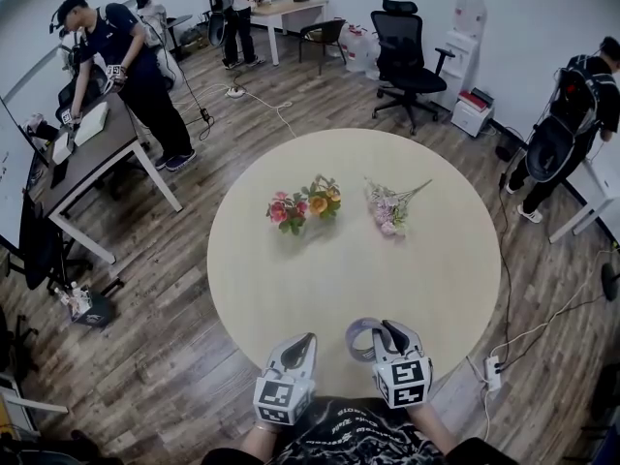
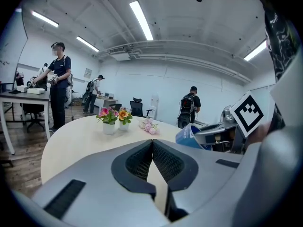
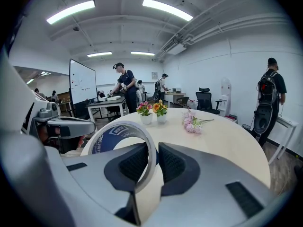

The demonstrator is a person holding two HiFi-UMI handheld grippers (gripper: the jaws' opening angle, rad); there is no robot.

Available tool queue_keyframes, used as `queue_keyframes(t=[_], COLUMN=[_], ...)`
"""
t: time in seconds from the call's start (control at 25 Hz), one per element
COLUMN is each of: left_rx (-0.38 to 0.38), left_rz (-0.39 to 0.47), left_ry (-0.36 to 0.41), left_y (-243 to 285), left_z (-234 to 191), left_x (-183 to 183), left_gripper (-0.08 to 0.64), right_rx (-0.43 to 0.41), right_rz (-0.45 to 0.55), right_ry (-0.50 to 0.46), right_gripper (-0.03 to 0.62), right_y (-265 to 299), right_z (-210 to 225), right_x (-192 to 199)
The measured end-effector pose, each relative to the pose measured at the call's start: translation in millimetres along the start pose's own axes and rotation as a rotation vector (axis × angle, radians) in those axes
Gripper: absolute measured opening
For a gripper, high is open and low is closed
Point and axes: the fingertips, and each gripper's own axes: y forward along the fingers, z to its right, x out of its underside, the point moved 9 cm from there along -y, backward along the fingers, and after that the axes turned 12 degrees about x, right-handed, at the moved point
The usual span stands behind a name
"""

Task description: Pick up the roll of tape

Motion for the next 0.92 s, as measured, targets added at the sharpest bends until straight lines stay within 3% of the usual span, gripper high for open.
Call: queue_keyframes(t=[0.92], left_rx=[0.011], left_rz=[-0.027], left_ry=[0.026], left_y=[5.7], left_z=[10.0], left_x=[5.5], left_gripper=[0.021], right_rx=[-0.011], right_rz=[-0.002], right_ry=[-0.017], right_gripper=[0.071], right_y=[-1.2], right_z=[6.7], right_x=[5.1])
